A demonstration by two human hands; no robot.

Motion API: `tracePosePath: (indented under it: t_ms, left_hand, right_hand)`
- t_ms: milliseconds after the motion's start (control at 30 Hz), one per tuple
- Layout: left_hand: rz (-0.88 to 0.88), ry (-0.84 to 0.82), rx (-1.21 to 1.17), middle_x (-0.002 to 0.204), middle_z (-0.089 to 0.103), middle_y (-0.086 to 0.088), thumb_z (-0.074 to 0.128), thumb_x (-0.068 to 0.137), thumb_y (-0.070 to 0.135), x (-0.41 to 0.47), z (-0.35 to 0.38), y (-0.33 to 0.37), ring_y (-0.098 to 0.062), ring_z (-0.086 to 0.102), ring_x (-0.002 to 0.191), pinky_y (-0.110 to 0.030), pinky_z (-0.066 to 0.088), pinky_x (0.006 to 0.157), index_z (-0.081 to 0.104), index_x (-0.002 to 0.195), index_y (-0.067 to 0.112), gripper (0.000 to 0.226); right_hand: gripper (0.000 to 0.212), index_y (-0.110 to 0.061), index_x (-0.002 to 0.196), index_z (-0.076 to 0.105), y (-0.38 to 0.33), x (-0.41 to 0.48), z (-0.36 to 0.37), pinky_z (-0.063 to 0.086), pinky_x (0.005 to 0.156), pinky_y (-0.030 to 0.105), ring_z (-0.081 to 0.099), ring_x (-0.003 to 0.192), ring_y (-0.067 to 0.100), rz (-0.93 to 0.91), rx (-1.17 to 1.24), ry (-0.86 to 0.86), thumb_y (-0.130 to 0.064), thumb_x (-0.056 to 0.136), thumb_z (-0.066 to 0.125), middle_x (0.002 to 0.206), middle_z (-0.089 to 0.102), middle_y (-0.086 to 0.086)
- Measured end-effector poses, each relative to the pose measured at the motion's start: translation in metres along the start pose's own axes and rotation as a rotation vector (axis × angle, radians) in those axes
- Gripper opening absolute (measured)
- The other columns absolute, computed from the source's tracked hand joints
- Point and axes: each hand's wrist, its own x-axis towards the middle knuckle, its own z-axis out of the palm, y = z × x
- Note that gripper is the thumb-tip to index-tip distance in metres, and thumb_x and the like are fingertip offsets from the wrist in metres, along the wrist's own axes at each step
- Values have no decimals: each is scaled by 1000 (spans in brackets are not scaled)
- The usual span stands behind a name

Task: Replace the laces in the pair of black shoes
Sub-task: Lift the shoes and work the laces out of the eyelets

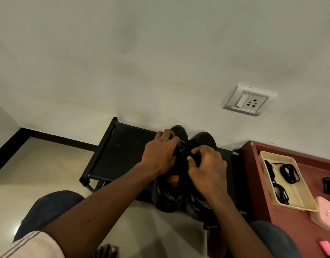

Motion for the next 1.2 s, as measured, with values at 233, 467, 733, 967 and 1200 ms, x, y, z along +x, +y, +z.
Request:
tracePosePath:
  t_ms: [233, 467, 733, 967, 1200]
  left_hand:
    - [66, 28, 68, 133, 53, -1, 62, 99, 30, 2, -2, 2, -21, 52, 120, -35, 57, 82, 63, 121, 24, 23]
    - [59, 22, 62, 125, 57, 0, 58, 102, 34, 6, 7, 6, -20, 63, 97, -30, 49, 72, 63, 122, 25, 22]
    - [-53, 0, -54, 104, 61, 1, 58, 100, 33, 10, 7, 4, -19, 60, 83, -35, 50, 74, 61, 103, 22, 11]
    - [-537, 132, -641, 83, 71, -1, 68, 96, 19, 22, 9, -18, -13, 71, 76, -31, 61, 67, 63, 84, 18, 13]
    - [-530, 66, -784, 95, 72, 10, 68, 90, 16, 24, 1, -22, -5, 71, 85, -29, 60, 77, 64, 100, 31, 18]
  right_hand:
    - [23, -27, 109, 62, -21, 5, 13, 42, 97, 38, 66, 96, 19, -89, -123, -63, -45, 96, 63, 99, 69, -6]
    - [11, -32, 90, 61, -17, 19, 5, 39, 104, 41, 64, 87, 15, -12, -154, -112, -41, 92, 67, 77, 63, -12]
    - [12, -30, 90, 63, -16, 25, 1, 41, 103, 42, 66, 89, 13, 34, -76, -128, -40, 91, 69, 77, 67, -10]
    - [13, -32, 89, 64, -11, 25, 1, 38, 101, 40, 66, 90, 11, 77, -62, -127, -42, 90, 71, 77, 68, -13]
    - [12, -34, 100, 66, -13, 24, -2, 41, 109, 45, 67, 98, 13, 85, -38, -172, -43, 92, 68, 89, 71, -12]
